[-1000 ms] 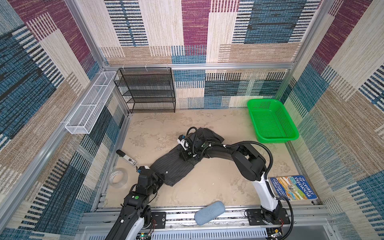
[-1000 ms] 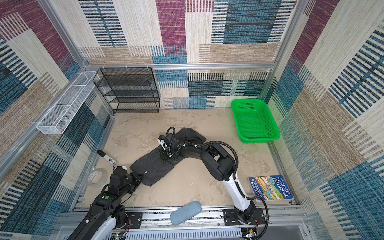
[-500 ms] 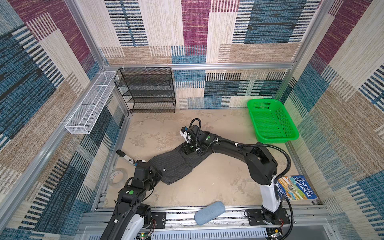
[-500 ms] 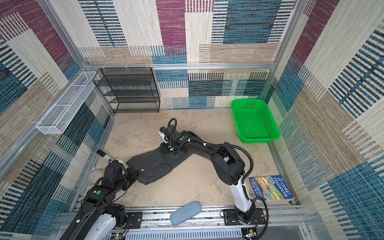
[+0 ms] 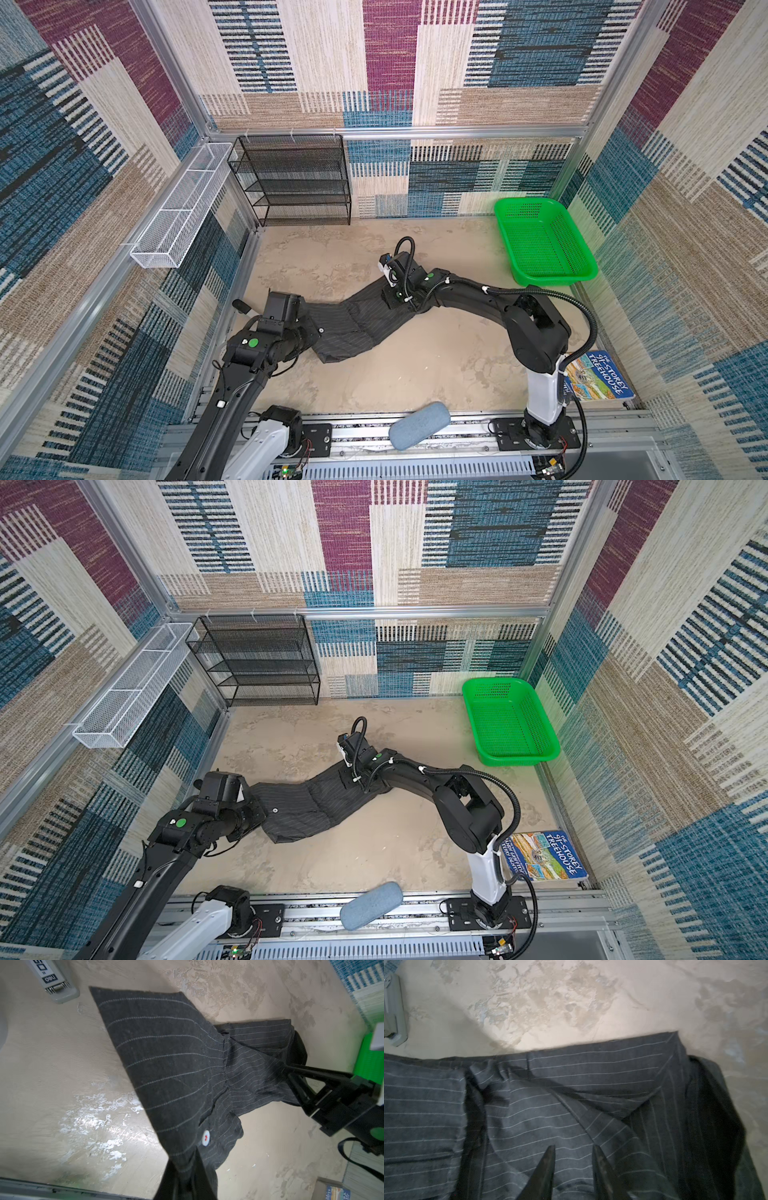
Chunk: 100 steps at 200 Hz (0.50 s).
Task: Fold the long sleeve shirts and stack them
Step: 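Stretch the shirt between both grippers, left pulling toward the robot, right away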
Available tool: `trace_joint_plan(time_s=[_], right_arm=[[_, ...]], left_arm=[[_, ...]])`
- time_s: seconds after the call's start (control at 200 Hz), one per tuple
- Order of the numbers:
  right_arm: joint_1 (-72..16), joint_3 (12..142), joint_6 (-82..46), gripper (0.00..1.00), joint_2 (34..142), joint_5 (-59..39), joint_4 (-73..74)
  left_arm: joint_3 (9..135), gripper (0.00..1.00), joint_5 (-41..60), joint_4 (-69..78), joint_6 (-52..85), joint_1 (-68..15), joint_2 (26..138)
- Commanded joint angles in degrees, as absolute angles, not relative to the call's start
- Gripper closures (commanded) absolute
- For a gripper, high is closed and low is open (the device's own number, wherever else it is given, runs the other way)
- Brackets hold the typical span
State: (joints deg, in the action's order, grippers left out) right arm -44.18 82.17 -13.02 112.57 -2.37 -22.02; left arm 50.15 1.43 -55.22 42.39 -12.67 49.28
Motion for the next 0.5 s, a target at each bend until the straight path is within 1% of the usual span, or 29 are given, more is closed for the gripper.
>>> trace_joint_plan(time_s=[0.0, 0.32, 0.496], right_arm=[[-43.59, 80.61, -13.46, 0.67, 111.7, -1.91, -18.96], [-41.8, 74.84, -13.55, 0.68, 107.97, -1.31, -16.54], [-40.4, 72.47, -13.74, 0.69, 107.33, -2.97, -14.67]], left_arm=[[53.36, 1.0, -0.16, -60.89, 38.43, -12.74, 51.98], [63.63, 1.0, -5.04, -69.17, 36.83, -16.56, 61.98], [69.98, 1.0, -7.6, -71.14, 37.36, -22.04, 68.78]])
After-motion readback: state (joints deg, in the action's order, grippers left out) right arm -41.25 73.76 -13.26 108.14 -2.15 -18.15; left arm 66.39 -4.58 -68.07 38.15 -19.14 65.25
